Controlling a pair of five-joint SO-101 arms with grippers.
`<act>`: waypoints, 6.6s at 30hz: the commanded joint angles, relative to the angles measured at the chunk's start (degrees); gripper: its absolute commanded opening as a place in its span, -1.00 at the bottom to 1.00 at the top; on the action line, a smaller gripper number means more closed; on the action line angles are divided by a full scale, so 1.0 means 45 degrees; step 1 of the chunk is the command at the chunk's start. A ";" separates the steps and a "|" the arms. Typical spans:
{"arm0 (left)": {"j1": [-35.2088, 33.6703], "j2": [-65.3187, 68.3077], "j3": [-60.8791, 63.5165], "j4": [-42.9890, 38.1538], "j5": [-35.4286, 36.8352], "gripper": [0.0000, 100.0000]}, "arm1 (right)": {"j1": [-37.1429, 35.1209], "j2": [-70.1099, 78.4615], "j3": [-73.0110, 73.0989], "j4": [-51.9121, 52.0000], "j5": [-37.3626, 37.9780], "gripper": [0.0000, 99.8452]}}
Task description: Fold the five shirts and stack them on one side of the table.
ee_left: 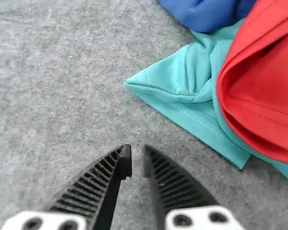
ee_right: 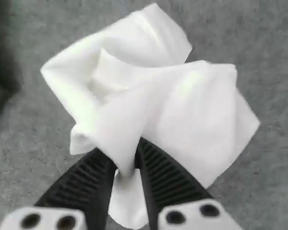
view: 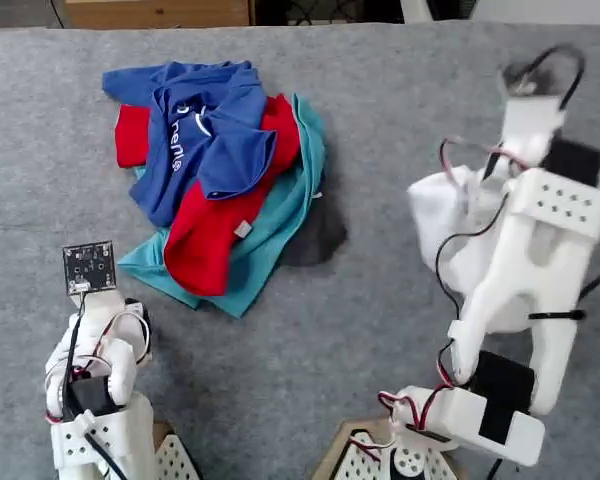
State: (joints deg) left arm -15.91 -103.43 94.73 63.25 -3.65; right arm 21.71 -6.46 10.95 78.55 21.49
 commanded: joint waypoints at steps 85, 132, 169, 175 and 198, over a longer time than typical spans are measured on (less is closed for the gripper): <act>-0.5558 3.0085 -3.4354 0.6955 -0.3849 -0.94 | -0.0781 -0.0694 0.9563 -0.9123 0.0117 -0.97; 0.4288 3.2938 -3.3612 0.7541 0.2833 -0.94 | -0.0781 -0.0694 0.9582 -0.9123 0.0117 -0.97; -0.2491 2.8405 -3.5624 0.8342 0.0547 -0.58 | -0.0781 -0.0694 0.9582 -0.9143 0.0117 -0.97; 0.1260 2.6510 -2.9802 0.8264 0.0567 -0.58 | -0.0781 -0.0694 0.9582 -0.9143 0.0117 -0.97; 0.1885 2.8933 -2.0816 -0.1055 0.3653 -0.96 | -0.0781 -0.0694 0.9582 -0.9143 0.0117 -0.97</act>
State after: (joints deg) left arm -3.78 25.63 2.51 59.03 15.08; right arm 19.43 -9.54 53.05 38.46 21.49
